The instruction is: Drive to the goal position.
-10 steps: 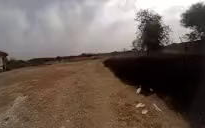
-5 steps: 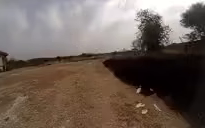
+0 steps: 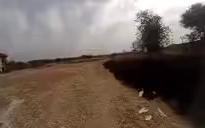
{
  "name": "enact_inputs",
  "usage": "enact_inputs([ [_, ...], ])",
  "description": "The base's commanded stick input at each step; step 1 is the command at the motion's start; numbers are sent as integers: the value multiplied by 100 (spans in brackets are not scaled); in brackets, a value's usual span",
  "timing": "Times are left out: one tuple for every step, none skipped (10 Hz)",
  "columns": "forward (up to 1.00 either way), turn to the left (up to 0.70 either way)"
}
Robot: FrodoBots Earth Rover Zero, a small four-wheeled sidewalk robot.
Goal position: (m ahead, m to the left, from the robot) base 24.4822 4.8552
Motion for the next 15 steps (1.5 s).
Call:
enact_inputs([
  [50,0],
  [50,0],
  [50,0],
  [50,0],
  [50,0],
  [50,0],
  [50,0],
  [50,0],
  [50,5],
  [50,50],
  [50,47],
  [50,32],
  [50,5],
  [50,0],
  [50,0],
])
